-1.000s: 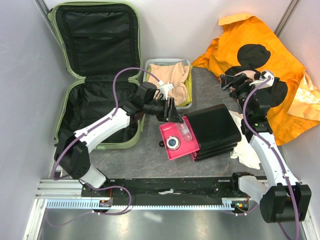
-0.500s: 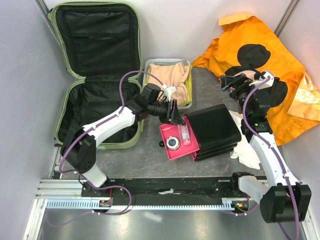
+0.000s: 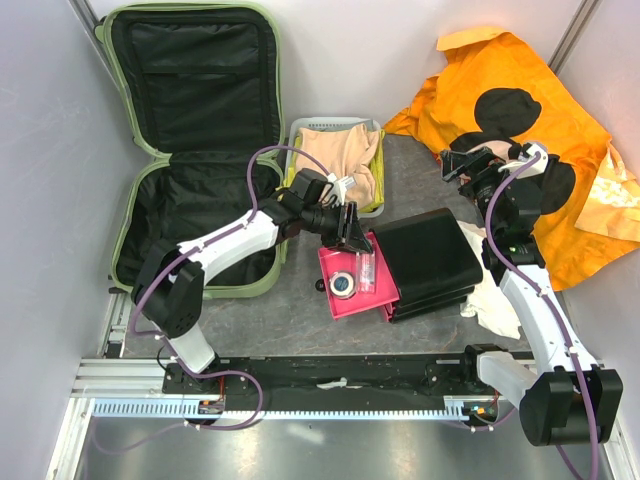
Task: Open, take out, and arrange the luggage
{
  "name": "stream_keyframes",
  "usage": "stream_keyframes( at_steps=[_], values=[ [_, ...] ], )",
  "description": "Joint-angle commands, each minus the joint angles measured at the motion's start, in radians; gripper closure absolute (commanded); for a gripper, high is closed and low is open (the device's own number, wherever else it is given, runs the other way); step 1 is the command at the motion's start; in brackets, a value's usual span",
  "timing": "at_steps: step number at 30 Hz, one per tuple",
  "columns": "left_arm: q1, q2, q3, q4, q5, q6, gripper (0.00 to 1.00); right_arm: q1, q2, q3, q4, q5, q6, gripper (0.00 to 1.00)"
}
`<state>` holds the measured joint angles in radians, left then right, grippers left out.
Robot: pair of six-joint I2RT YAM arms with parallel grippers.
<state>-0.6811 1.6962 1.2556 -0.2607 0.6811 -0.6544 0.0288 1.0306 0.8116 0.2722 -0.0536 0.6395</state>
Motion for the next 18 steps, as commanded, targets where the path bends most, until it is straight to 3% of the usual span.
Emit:
stream_keyframes(
  at_steps=[1,10,18],
  values=[
    [-0.005,0.013,0.045,-0.028,-0.023,0.004,0.71,-0.003,-0.006,0.014,0.024,0.005,-0.009,0.02],
    [-0.005,0.025,0.071,-0.034,-0.028,0.013,0.46,-0.003,-0.001,0.014,0.027,0.005,-0.011,0.02],
    [-0.005,0.023,0.097,-0.054,-0.038,0.027,0.34,-0.004,-0.003,0.012,0.027,0.005,-0.011,0.02]
  ],
)
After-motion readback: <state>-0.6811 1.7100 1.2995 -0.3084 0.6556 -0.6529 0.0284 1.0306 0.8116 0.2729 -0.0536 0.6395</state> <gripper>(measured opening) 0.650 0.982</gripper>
